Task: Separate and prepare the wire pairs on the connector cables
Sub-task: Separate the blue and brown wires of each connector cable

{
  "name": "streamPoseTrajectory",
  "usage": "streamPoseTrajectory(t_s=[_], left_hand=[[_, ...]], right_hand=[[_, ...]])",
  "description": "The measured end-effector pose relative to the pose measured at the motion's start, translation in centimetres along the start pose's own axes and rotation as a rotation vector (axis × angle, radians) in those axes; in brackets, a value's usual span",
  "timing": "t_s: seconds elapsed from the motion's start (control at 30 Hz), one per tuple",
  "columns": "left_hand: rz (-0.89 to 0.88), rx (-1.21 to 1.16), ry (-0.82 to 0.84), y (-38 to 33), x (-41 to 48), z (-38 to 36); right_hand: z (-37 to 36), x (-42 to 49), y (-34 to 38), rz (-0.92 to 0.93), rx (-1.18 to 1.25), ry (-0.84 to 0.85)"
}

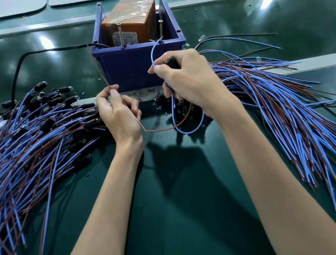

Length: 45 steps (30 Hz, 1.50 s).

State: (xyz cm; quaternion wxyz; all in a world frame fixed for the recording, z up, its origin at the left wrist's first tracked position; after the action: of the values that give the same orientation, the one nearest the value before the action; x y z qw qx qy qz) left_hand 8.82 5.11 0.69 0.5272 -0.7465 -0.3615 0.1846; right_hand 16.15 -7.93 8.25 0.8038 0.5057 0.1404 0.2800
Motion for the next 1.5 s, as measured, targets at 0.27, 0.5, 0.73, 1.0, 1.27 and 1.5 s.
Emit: streamPoseTrajectory(t_s=[0.27,0.5,0.73,1.0,1.27,1.5], left_hand=[[0.114,-0.047,0.249,0.7,-0.2,-1.4],[0.043,0.007,0.219,0.1,-0.2,-1.5],[-0.008,-0.017,0.186,0.1,0.1,-1.1],[0.113,0.091,0.723,0.6,-2.0,-3.8],[0.193,-0.002,0.723,0.8,-1.9,-3.8],[0.186,0.06,0.667,1.1,-1.7,-3.7]], right_hand=[[-3.0,-2.1,0.7,0.009,-0.077,0.541],[-0.3,-1.5,1.0,-0.06,-0.351,0.329],[7.0,-1.8,-0.1,-0.289,-0.537,-0.174],[12.1,-3.8,0.5,-0.251,-0.544,-0.615],[11.4,-5.9,4.5,0.164,-0.608,-0.938],[6.5,-1.3,0.2,-0.055,-0.835,-0.014]])
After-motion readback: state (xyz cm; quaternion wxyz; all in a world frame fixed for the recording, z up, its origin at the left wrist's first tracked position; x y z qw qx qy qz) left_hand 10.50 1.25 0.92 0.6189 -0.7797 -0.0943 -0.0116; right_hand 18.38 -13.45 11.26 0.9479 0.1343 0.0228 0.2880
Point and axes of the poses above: each hand's wrist, its own x-axis towards the middle knuckle, its own z-axis out of the back of the hand, y = z × x, the point moved 7 cm from there along x, towards the middle knuckle, and after that the axes turned 8 degrees about y, right-handed, at the moved point
